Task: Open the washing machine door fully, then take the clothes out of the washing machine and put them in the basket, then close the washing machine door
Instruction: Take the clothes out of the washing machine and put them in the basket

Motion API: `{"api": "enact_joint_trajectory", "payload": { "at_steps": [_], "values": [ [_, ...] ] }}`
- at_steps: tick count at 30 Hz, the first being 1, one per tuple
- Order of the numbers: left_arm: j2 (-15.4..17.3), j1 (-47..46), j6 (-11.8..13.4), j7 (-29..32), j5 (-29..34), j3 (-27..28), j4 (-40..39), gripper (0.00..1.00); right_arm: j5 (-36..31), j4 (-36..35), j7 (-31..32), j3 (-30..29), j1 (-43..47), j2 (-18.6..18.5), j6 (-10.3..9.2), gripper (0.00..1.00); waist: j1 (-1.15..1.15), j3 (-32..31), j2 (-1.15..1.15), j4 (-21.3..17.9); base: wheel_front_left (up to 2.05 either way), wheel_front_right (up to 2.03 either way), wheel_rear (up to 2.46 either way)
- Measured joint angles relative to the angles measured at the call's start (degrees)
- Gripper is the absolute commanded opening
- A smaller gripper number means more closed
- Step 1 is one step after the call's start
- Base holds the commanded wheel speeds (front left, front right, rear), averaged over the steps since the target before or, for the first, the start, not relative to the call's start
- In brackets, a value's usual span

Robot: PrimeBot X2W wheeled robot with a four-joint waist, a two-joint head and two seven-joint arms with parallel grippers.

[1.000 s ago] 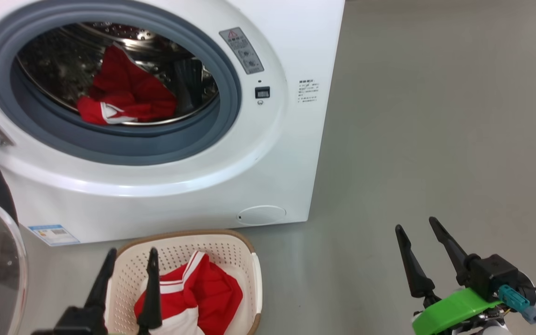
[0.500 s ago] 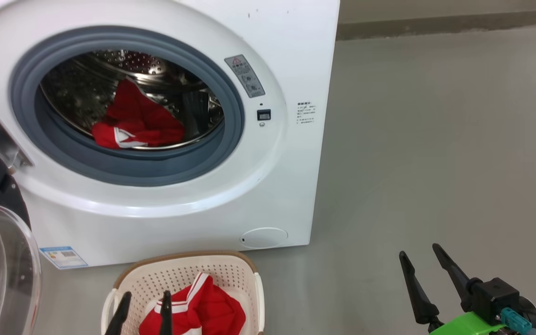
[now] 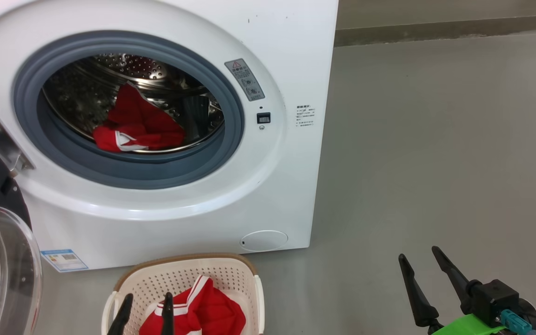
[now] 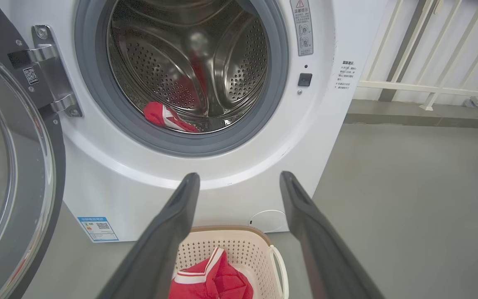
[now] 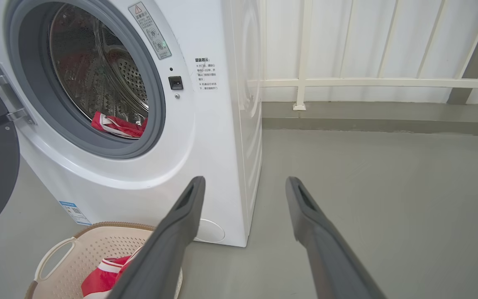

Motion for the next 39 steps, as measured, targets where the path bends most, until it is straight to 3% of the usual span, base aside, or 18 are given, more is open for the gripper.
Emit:
{"api": "enact_joint_trajectory", "payload": {
  "at_steps": [22, 30, 39],
  "values": [
    [1.26, -1.41, 0.94, -0.01, -0.98, 0.47, 2.67, 1.0, 0.04, -0.74, 0.01, 0.41, -0.02, 0.01, 0.0, 1.0, 0.0, 1.12, 0.0, -0.28, 0.0, 0.0, 0.0],
    [1.33, -8.18, 0.88, -0.65, -2.04, 0.8, 7.25, 1.0, 0.0, -2.69, 0.52, 0.45, -0.6, 0.02, 0.0, 1.0, 0.0, 4.7, 0.0, -0.84, 0.0, 0.0, 0.0],
    [2.03, -23.83, -0.86, -2.63, -2.8, 1.08, 18.31, 1.0, 0.0, -4.83, 0.32, 0.74, -5.64, 0.0, 0.0, 1.0, 0.0, 12.54, 0.0, -1.7, 0.0, 0.0, 0.0]
  ]
}}
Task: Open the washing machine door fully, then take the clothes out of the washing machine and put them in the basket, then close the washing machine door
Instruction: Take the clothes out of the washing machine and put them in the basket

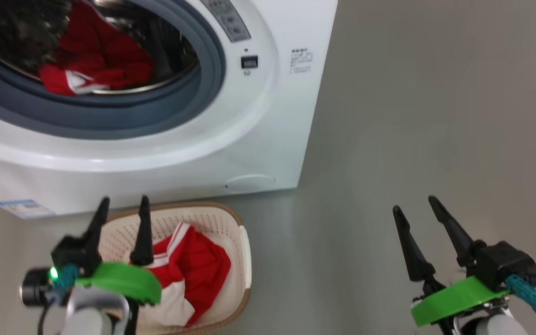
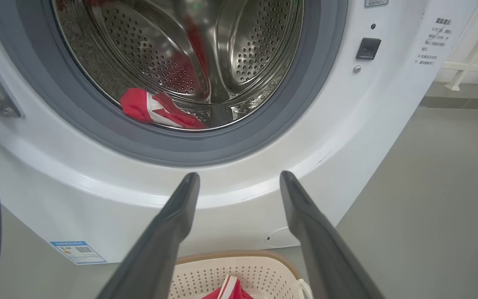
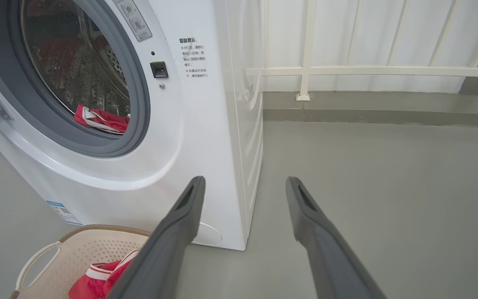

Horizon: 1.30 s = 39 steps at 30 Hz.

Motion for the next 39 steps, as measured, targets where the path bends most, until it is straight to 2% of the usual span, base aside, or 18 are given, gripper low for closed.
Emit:
{"api": "enact_joint_trajectory", "payload": {
  "at_steps": [7, 18, 21, 25, 32, 39],
  "values": [
    [3.0, -12.61, -1.3, -0.49, -0.15, 0.42, 10.17, 1.0, 1.13, 0.91, -2.24, 2.07, -5.28, -0.02, 0.0, 1.0, 0.0, 7.12, 0.0, -1.46, 0.0, 0.0, 0.0],
    [11.1, -31.01, -2.27, 0.78, 4.09, -0.42, 19.68, 1.0, 4.54, 4.91, -4.55, 5.41, -12.05, -0.1, 0.0, 1.0, 0.0, 16.92, 0.0, -5.26, 0.0, 0.0, 0.0],
    [14.4, -36.96, -2.53, 2.88, 6.04, -0.89, 21.48, 1.0, 5.68, 5.63, -4.72, 6.17, -13.8, -0.11, 0.0, 1.0, 0.0, 19.58, 0.0, -7.0, 0.0, 0.0, 0.0],
    [18.52, -42.1, -4.25, 7.34, 8.15, -2.1, 23.32, 1.0, 7.87, 5.23, -4.8, 7.22, -14.91, -0.1, 0.0, 1.0, 0.0, 21.33, 0.0, -9.1, 0.0, 0.0, 0.0],
    [24.72, -49.03, -7.35, 16.91, 10.49, -4.22, 24.73, 1.0, 9.33, 4.87, -4.8, 8.82, -15.84, -0.1, 0.0, 1.0, 0.0, 23.87, 0.0, -12.19, 0.0, 0.0, 0.0],
    [30.39, -53.68, -9.35, 24.86, 10.58, -4.63, 25.69, 1.0, 11.69, 4.65, -4.8, 9.6, -16.78, -0.08, 0.0, 1.0, 0.0, 25.95, 0.0, -14.72, 0.0, 0.0, 0.0]
  ]
}}
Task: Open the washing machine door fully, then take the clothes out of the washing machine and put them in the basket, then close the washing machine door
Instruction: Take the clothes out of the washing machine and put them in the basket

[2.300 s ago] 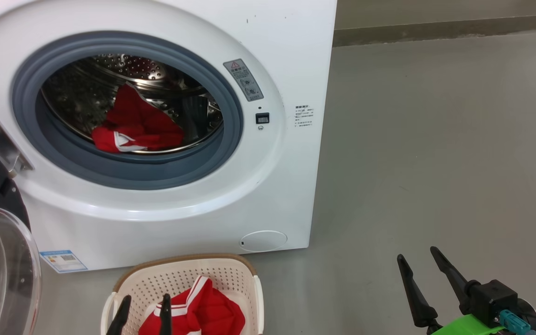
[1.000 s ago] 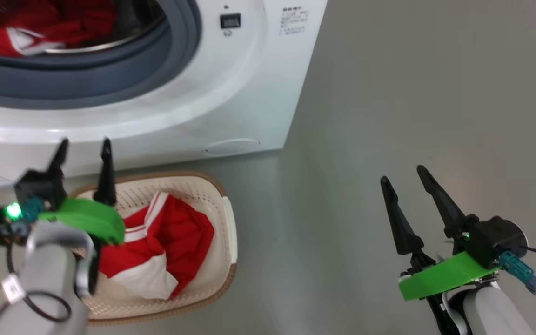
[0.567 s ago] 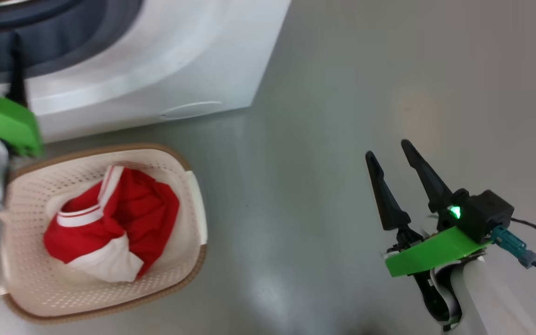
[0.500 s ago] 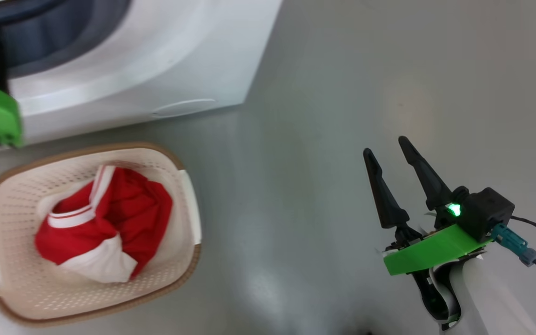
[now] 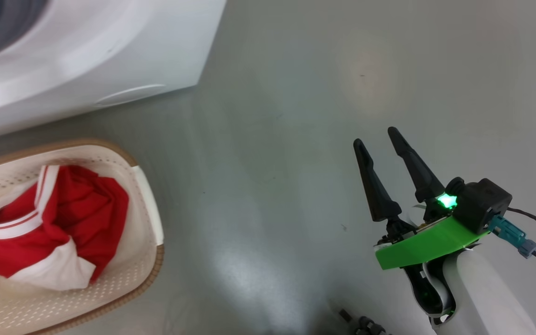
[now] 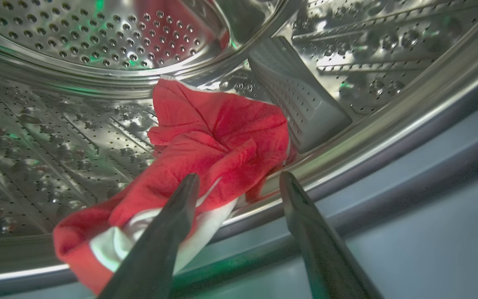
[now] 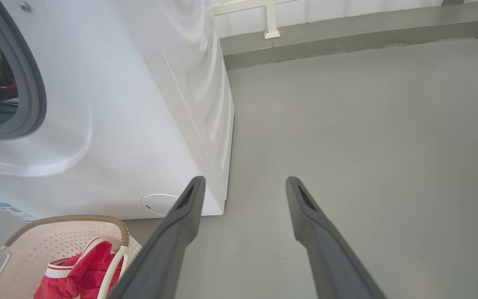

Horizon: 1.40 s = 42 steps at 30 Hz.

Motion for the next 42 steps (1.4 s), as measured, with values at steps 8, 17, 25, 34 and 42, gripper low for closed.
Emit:
{"api": "enact_joint_trajectory", "payload": {
  "at_steps": [8, 17, 25, 34, 42],
  "values": [
    [4.9, -1.41, -0.47, 5.25, 2.0, -1.24, -0.44, 1.0, 0.51, 0.01, -0.01, 0.97, -0.02, 0.02, 0.0, 1.0, 0.0, 1.08, 0.0, -1.62, 0.0, 0.0, 0.0],
    [7.34, -1.55, -0.26, 12.62, 2.33, -1.62, -1.8, 0.82, 0.58, 0.0, -0.16, 1.11, -0.52, 0.02, 0.0, 1.0, 0.0, 1.67, 0.0, -1.92, 0.0, 0.0, 0.0],
    [8.31, -1.54, -0.24, 12.98, 1.88, -2.04, -2.98, 0.0, 0.58, -0.02, -0.16, 1.12, -1.13, 0.02, 0.0, 1.0, 0.0, 1.86, 0.0, -1.85, 0.0, 0.0, 0.0],
    [7.37, -2.14, -0.53, 6.35, -0.15, -2.75, 0.27, 0.0, 0.4, 0.22, -0.16, 1.09, -1.14, 0.02, 0.0, 1.0, 0.0, 1.2, 0.0, -1.16, 0.0, 0.0, 0.0],
    [1.99, -2.88, 1.24, -0.87, -3.83, -1.58, 2.54, 0.0, -1.21, 0.79, -0.16, 0.57, -1.12, 0.01, 0.0, 1.0, 0.0, -0.75, 0.0, 0.46, 0.0, 0.0, 0.0]
  ]
}}
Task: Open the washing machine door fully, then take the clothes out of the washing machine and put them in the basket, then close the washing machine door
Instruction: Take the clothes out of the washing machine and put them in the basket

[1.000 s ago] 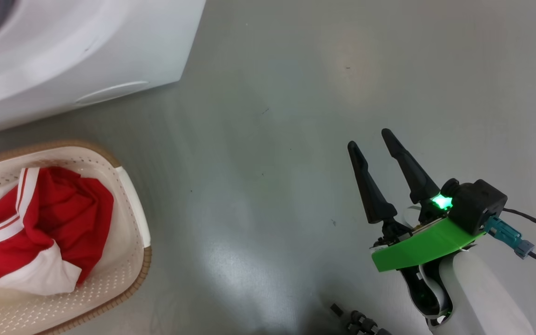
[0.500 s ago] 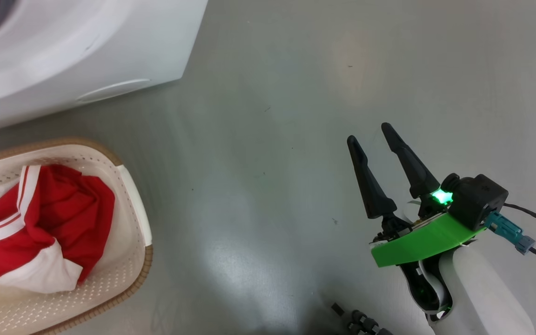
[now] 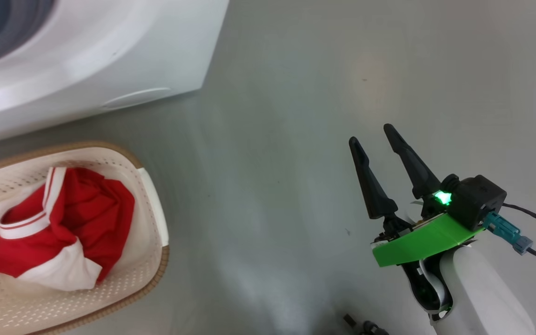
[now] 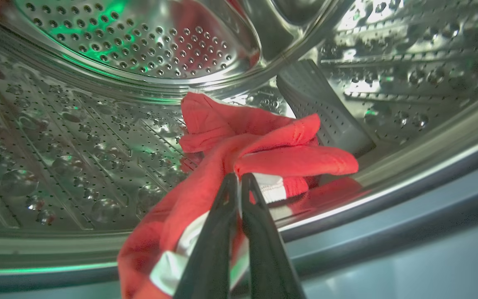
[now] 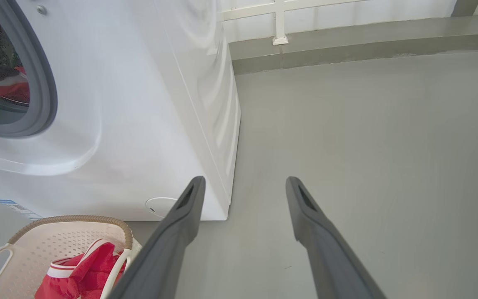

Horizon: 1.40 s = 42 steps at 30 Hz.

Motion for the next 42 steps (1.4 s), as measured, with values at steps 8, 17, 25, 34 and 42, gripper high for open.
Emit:
{"api": "enact_joint_trajectory", "payload": {
  "at_steps": [8, 17, 25, 34, 42],
  "values": [
    [-5.68, 8.78, 4.12, -7.8, -5.24, 2.92, -4.47, 0.0, -2.97, 0.51, 0.0, -1.24, 0.34, -0.02, 0.0, 1.0, 0.0, -3.31, 0.0, 2.21, 0.0, 0.0, 0.0],
    [-11.07, 24.07, 9.49, -11.93, -9.96, 5.92, -21.43, 0.0, -6.17, 1.03, 0.0, -3.0, 2.74, -0.03, 0.0, 1.0, 0.0, -7.27, 0.0, 5.53, 0.0, 0.0, 0.0],
    [-15.04, 39.3, 14.63, -14.44, -12.69, 8.09, -39.2, 0.0, -7.53, 1.69, 0.0, -3.47, 4.4, -0.07, 0.0, 1.0, 0.0, -11.17, 0.0, 8.12, 0.0, 0.0, 0.0],
    [-17.53, 50.41, 19.07, -18.55, -12.88, 9.6, -54.36, 0.0, -9.06, 2.79, 0.01, -4.2, 6.28, -0.18, 0.0, 1.0, 0.0, -15.95, 0.0, 10.21, 0.0, 0.0, 0.0],
    [-18.16, 53.84, 20.15, -21.76, -11.18, 9.25, -61.01, 0.0, -9.38, 3.13, 0.11, -4.94, 8.48, -0.23, 0.0, 1.0, 0.0, -19.76, 0.0, 10.74, 0.0, 0.0, 0.0]
  ]
}}
